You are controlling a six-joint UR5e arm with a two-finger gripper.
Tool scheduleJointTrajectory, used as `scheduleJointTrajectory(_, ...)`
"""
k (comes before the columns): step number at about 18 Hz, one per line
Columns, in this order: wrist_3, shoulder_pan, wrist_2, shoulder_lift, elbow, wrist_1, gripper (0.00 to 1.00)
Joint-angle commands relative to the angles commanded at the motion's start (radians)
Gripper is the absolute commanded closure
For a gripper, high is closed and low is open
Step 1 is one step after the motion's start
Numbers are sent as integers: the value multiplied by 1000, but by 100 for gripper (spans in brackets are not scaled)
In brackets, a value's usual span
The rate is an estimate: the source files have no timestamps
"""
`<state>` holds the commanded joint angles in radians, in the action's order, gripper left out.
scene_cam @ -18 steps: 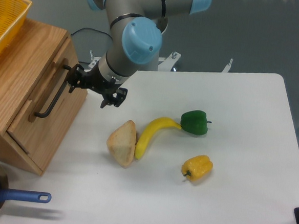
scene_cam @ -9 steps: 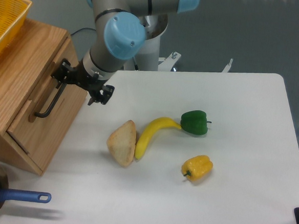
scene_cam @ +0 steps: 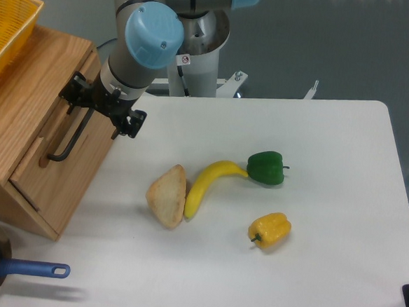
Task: Slide open the top drawer
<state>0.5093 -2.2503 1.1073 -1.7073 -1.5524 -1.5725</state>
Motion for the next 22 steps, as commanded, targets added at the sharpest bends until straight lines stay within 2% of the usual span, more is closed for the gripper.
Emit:
scheduleJointTrajectory(3, 0, 6, 17, 0, -5, 28, 0)
scheduleJointTrajectory(8, -3, 37, 52, -5, -14, 28, 0)
scheduleJointTrajectory(22, -5, 46, 75, -14, -25, 45, 0)
